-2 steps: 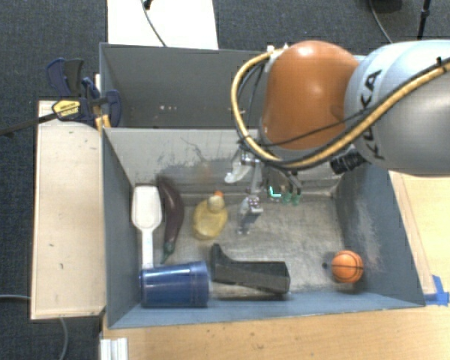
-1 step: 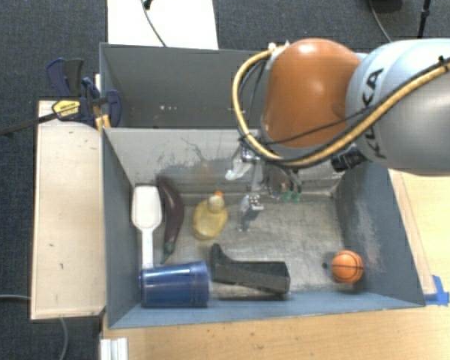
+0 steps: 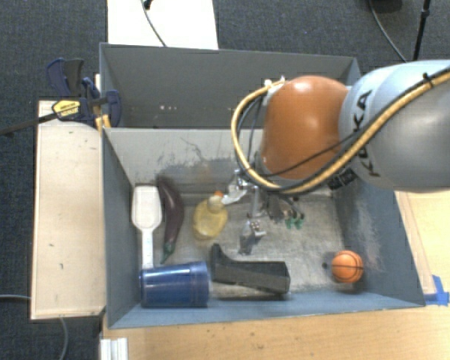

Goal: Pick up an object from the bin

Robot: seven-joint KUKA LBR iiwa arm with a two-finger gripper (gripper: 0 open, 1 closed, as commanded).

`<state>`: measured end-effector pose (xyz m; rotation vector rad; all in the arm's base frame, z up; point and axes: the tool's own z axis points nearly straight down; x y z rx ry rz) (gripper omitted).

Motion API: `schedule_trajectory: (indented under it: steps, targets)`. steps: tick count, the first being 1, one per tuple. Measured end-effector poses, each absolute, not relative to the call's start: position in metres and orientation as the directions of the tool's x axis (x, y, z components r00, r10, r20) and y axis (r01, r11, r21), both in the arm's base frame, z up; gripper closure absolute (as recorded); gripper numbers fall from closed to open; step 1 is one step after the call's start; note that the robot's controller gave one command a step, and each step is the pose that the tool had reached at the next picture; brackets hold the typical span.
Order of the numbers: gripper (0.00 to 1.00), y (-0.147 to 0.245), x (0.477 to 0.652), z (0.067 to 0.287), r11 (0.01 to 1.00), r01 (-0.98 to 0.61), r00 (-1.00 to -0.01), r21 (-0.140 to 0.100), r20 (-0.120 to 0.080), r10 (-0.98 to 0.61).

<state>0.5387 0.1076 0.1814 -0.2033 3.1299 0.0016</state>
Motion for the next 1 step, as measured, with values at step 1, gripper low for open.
schedule_trajectory:
  steps: [1]
  targets:
    - [0.00,0.0985,0.4914,0.1615,0.938,-0.346,-0.938,0.000,-0.002,-0.346]
